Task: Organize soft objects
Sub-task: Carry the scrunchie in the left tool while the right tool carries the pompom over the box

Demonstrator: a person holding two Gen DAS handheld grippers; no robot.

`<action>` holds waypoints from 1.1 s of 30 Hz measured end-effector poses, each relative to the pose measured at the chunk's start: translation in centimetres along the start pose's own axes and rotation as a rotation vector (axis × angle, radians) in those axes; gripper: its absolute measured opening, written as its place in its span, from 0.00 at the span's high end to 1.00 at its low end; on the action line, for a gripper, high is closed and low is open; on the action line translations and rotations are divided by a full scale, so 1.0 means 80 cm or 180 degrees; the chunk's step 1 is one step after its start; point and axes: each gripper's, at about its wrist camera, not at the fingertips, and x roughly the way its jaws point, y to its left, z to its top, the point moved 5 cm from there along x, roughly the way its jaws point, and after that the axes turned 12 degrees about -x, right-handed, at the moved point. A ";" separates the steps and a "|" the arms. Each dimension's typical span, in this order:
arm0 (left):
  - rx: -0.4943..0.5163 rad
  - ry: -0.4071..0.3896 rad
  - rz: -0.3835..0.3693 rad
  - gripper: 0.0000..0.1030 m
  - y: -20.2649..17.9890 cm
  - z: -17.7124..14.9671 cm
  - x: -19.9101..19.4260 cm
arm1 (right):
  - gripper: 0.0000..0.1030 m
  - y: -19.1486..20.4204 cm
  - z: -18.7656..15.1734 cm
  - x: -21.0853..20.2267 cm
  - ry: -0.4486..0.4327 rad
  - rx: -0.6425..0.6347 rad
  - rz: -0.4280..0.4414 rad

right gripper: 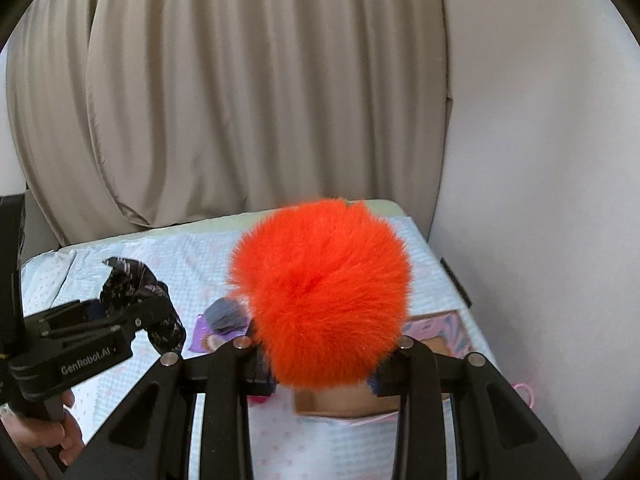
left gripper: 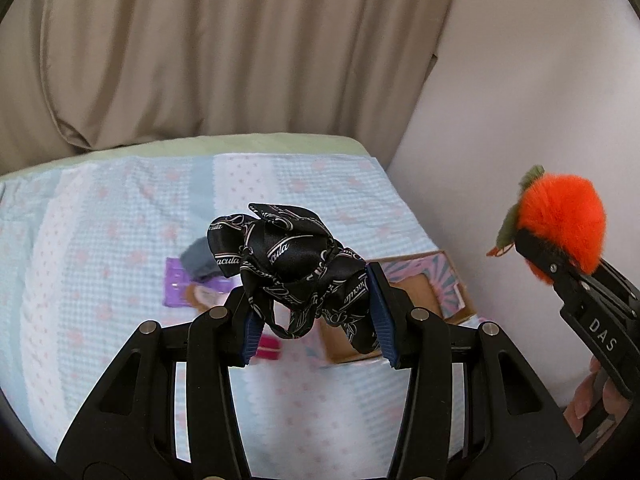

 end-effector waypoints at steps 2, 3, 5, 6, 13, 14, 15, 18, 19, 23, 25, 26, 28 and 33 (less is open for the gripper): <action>-0.0015 0.0007 0.0017 0.59 -0.027 -0.005 0.015 | 0.72 -0.023 0.001 0.007 0.0015 -0.0022 -0.0003; -0.0030 0.0019 0.0013 0.59 -0.037 -0.007 0.022 | 0.72 -0.035 0.001 0.012 0.0029 -0.0043 0.0001; -0.0073 0.0076 0.0001 0.59 -0.059 -0.015 0.040 | 0.72 -0.056 -0.003 0.026 0.0088 -0.0104 0.0007; -0.0090 0.0116 0.0000 0.59 -0.067 -0.017 0.051 | 0.72 -0.067 -0.006 0.033 0.0132 -0.0126 0.0011; -0.0081 0.0484 0.0034 0.59 -0.107 -0.040 0.133 | 0.72 -0.122 -0.043 0.093 0.0546 -0.0080 0.0036; -0.0071 0.0556 0.0050 0.59 -0.110 -0.045 0.150 | 0.72 -0.129 -0.050 0.104 0.0631 -0.0070 0.0038; -0.0077 0.0605 0.0064 0.59 -0.111 -0.049 0.161 | 0.72 -0.137 -0.054 0.113 0.0689 -0.0062 0.0038; -0.0162 0.0812 0.0105 0.59 -0.115 -0.065 0.201 | 0.72 -0.157 -0.072 0.147 0.0915 -0.0026 0.0057; -0.0174 0.0877 0.0132 0.59 -0.119 -0.069 0.216 | 0.72 -0.163 -0.079 0.158 0.0981 -0.0011 0.0077; -0.0227 0.1156 0.0240 0.59 -0.119 -0.091 0.272 | 0.72 -0.176 -0.102 0.207 0.1243 -0.0048 0.0177; -0.0278 0.1298 0.0305 0.59 -0.115 -0.103 0.300 | 0.72 -0.181 -0.114 0.232 0.1373 -0.0070 0.0265; -0.0312 0.1382 0.0353 0.59 -0.112 -0.110 0.316 | 0.72 -0.182 -0.120 0.241 0.1426 -0.0066 0.0311; -0.0358 0.1511 0.0439 0.59 -0.108 -0.122 0.338 | 0.72 -0.193 -0.136 0.259 0.1556 -0.0067 0.0419; -0.0382 0.1787 0.0654 0.59 -0.095 -0.147 0.384 | 0.72 -0.201 -0.170 0.305 0.1857 -0.0094 0.0651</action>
